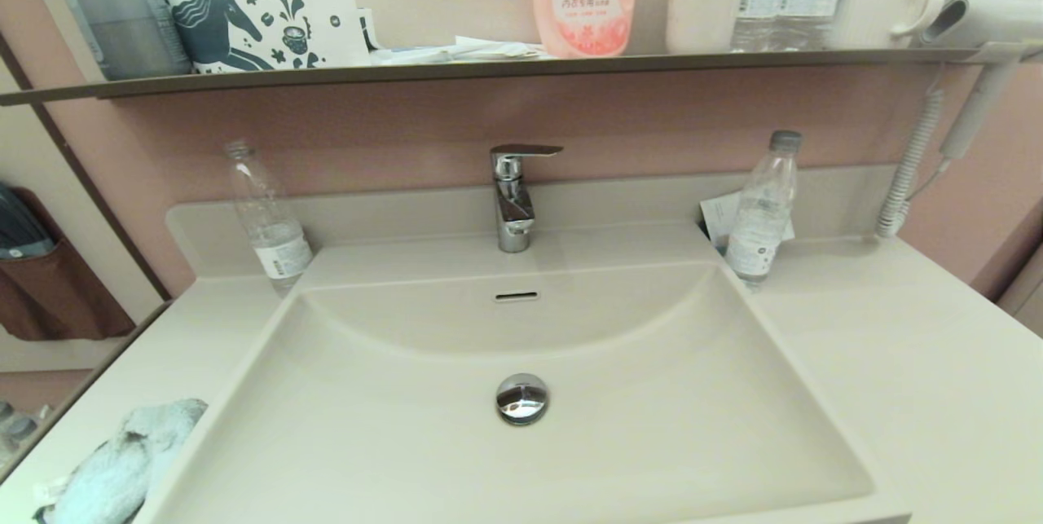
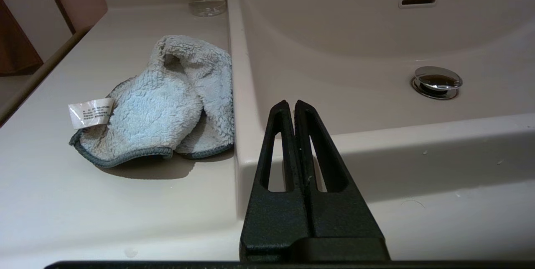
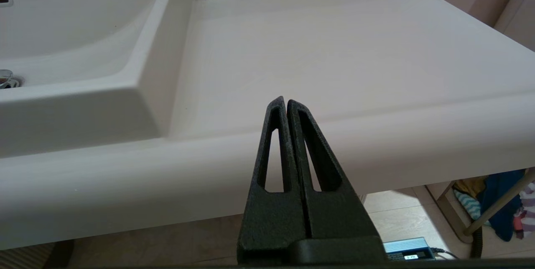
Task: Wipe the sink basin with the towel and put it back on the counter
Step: Turn on the faucet
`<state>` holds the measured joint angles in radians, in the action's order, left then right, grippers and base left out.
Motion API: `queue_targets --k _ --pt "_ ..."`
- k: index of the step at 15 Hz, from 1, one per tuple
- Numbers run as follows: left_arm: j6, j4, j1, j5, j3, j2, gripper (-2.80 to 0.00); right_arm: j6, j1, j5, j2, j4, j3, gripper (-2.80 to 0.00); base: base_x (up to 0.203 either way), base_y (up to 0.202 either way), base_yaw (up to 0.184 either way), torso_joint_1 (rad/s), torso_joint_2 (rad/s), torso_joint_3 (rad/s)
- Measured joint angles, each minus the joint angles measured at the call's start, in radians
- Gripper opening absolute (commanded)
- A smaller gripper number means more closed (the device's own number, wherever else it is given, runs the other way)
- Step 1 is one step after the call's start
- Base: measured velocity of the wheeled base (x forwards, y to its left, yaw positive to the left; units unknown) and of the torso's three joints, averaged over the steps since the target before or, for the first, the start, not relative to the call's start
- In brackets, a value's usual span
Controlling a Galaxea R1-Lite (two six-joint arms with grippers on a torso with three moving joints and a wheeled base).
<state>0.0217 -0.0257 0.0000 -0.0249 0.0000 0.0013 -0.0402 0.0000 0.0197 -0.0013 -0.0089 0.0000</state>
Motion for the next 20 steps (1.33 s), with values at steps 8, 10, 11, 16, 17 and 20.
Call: queue_targets --k 8,10,11,16,17,20 --pt "-0.017 0.0 0.0 0.002 0.0 0.0 -2.8 0.0 0.0 0.0 0.0 0.0 0.0 -2.8 0.0 0.0 0.0 0.0 0.0 0.0" --pt "-0.024 0.0 0.0 0.002 0.0 0.0 -2.8 0.0 0.0 0.0 0.0 0.0 0.0 -2.8 0.0 0.0 0.0 0.0 0.0 0.0" --pt "-0.024 0.0 0.0 0.002 0.0 0.0 -2.8 0.0 0.0 0.0 0.0 0.0 0.0 -2.8 0.0 0.0 0.0 0.0 0.0 0.0" --pt "-0.024 0.0 0.0 0.002 0.0 0.0 -2.8 0.034 0.0 -0.005 0.0 0.003 0.0 -2.8 0.0 0.0 0.0 0.0 0.0 0.0" --pt "-0.024 0.0 0.0 0.002 0.0 0.0 -2.8 0.046 0.0 -0.005 0.0 0.002 0.0 -2.8 0.0 0.0 0.0 0.0 0.0 0.0" --pt "-0.024 0.0 0.0 0.002 0.0 0.0 -2.8 0.007 0.0 0.001 0.0 0.0 0.0 -2.8 0.0 0.0 0.0 0.0 0.0 0.0"
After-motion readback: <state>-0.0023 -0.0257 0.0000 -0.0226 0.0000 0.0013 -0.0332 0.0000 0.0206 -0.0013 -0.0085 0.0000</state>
